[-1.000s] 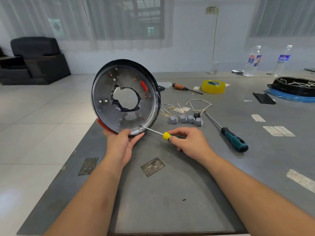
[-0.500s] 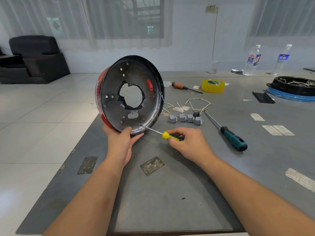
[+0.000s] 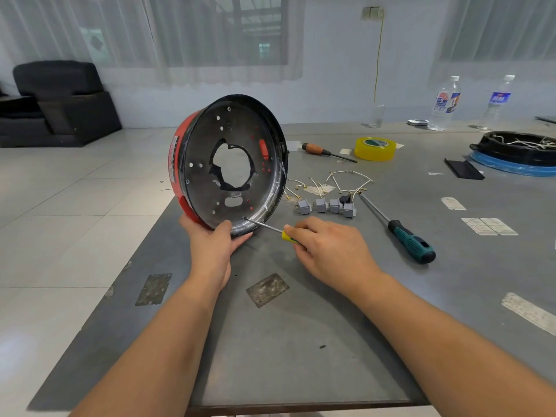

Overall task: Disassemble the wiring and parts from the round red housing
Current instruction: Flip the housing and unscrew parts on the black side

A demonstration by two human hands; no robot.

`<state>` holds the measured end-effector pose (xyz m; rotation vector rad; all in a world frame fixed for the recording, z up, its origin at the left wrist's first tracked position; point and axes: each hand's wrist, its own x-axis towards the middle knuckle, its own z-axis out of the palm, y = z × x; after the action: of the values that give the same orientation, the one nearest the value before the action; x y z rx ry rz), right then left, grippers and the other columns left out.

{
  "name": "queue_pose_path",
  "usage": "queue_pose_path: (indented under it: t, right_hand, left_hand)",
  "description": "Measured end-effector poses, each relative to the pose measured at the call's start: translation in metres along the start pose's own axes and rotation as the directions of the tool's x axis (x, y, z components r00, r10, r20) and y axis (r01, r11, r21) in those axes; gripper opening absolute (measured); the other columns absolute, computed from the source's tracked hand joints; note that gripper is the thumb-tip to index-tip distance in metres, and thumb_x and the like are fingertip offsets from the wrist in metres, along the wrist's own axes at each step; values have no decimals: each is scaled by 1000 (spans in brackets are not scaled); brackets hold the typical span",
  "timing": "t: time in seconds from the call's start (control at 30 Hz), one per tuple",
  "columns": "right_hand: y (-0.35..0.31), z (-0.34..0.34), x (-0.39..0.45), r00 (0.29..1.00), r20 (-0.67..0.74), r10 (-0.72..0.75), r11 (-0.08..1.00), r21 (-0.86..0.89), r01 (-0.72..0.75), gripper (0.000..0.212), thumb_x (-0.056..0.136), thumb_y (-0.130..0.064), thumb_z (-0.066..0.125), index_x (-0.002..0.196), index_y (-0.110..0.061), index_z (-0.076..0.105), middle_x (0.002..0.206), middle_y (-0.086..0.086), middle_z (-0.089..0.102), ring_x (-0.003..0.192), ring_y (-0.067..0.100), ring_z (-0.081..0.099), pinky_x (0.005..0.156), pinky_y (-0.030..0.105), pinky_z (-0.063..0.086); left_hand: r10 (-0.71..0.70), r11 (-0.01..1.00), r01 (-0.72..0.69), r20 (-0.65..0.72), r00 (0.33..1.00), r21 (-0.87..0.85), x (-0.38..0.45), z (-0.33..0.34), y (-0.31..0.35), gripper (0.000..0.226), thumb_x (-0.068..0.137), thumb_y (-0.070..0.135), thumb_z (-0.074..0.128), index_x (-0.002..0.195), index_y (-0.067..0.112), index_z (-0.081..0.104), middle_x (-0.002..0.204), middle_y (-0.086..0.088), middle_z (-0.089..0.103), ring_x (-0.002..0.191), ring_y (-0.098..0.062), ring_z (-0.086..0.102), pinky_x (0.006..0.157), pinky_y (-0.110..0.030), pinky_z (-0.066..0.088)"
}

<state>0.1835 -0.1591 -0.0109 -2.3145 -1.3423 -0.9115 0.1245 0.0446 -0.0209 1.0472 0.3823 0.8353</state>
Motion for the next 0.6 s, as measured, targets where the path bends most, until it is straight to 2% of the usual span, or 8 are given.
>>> queue_pose_path:
  t: [0.23,0.37,0.43,0.5,0.6]
  right_hand:
    - [2,4,1,965,103,241,923,282,-261,34,94,-26,66,128,-24,72,110,-1,74,96,27,68,76,44,56]
    - [3,8,1,910,178,375,822,389,-415,31,94,-34,67,123,-28,74,111,-4,76,99,17,68,85,37,56]
    - [3,9,1,857,245,453,726,457,-514,25,92,-41,69,114,-33,78,100,-13,77,91,6,67,78,26,54]
    - [3,10,3,804,331,494,602,537,-591,17,90,-45,72,102,-35,79,85,-16,76,73,2,66,64,17,48]
    - [4,8,9,702,510,497,305,655,-692,11,90,-36,74,94,-27,79,84,-6,78,53,12,58,49,21,43]
  left_hand:
    - [12,1000,-11,18,1000,-28,-3,-1,2,62,100,-11,50,115,49,43,136,8,55,125,-28,64,80,-46,66]
    - [5,999,-4,27,1000,-48,-3,-1,3,67,101,-12,50,118,52,44,138,8,55,125,-29,64,80,-47,66]
    - [-9,999,10,27,1000,-54,-3,-2,2,66,101,-12,49,122,50,43,141,6,55,126,-30,63,80,-48,65]
    - [-18,998,20,30,999,-53,-2,-3,2,66,101,-12,49,129,47,42,144,5,54,127,-31,63,81,-50,65]
    - [-37,997,39,32,999,-66,-2,-3,2,69,102,-13,48,138,46,39,149,3,51,128,-31,62,83,-52,65]
